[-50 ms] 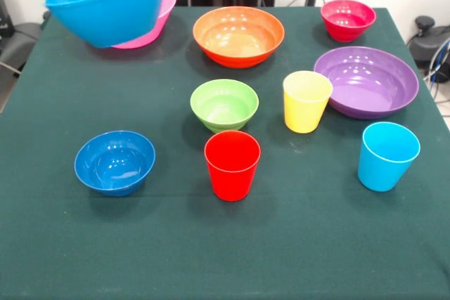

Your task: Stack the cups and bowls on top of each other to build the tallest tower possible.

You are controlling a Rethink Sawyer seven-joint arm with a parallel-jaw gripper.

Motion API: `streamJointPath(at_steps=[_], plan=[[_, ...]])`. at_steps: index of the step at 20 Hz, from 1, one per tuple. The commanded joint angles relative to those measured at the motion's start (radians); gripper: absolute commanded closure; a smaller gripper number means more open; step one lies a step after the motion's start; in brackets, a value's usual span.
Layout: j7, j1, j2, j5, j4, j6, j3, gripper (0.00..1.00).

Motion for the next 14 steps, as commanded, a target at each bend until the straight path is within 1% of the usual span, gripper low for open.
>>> streamJointPath(at_steps=[1, 2, 6, 9, 11, 14], plan=[[-0.230, -0.003, -0.059, 0.119, 0.036, 0.188, 0.154, 1.00], [-0.236, -0.007, -0.069, 0.151, 0.034, 0.212, 0.173, 1.00], [-0.206, 0.010, -0.083, 0.190, 0.000, 0.261, 0.190, 1.00], [-0.243, -0.033, -0.131, 0.259, 0.007, 0.280, 0.249, 1.00], [-0.264, -0.057, -0.144, 0.280, -0.013, 0.290, 0.278, 1.00], [-0.278, -0.076, -0.145, 0.250, -0.047, 0.293, 0.292, 1.00]])
